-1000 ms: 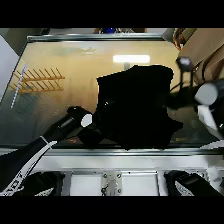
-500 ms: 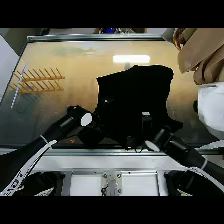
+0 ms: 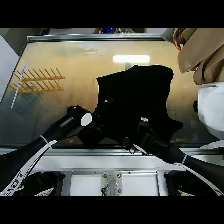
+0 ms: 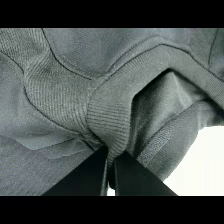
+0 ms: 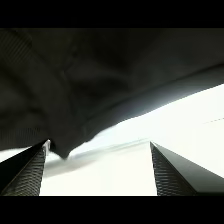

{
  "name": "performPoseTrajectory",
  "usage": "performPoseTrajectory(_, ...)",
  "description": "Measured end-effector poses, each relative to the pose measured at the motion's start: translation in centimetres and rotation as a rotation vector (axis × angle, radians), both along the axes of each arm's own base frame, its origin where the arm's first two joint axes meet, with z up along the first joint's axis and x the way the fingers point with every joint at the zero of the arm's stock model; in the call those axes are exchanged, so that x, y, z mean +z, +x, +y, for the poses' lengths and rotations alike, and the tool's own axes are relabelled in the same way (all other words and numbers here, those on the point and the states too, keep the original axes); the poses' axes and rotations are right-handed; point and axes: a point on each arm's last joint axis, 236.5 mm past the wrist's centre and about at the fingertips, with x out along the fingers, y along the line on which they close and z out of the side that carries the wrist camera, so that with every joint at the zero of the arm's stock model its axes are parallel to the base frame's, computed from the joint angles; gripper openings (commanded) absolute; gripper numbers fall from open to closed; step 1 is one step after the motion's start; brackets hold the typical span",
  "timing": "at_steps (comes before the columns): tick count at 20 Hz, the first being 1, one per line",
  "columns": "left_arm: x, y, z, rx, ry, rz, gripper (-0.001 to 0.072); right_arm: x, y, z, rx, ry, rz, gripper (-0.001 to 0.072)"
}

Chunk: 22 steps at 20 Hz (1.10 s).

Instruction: Fold the clothes and pants, and hang the long-sleeved shirts on hangers.

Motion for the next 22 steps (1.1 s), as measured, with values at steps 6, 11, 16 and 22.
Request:
performPoseTrajectory(6, 0.0, 0.0, 0.0, 0.001, -0.001, 0.001, 0.0019, -0.9, 1.1, 1.1, -0.038, 0.032, -0.033, 0.0718)
performPoseTrajectory(11, 0.0, 0.0, 0.0, 0.002, -0.001, 0.001, 0.0019, -1.3, 1.0, 0.9, -0.043, 0.016, -0.025, 0.0514)
performPoseTrajectory(16, 0.0, 0.0, 0.0, 0.000, 0.000, 0.000, 0.0019, -1.5, 0.0, -0.5, -0.047, -0.048, 0.017, 0.0463)
performPoseTrajectory(22, 0.0, 0.0, 0.0, -0.001, 0.000, 0.001, 0.0018, -0.9, -0.6, -2.2, -0.025, -0.122, 0.042, 0.0026)
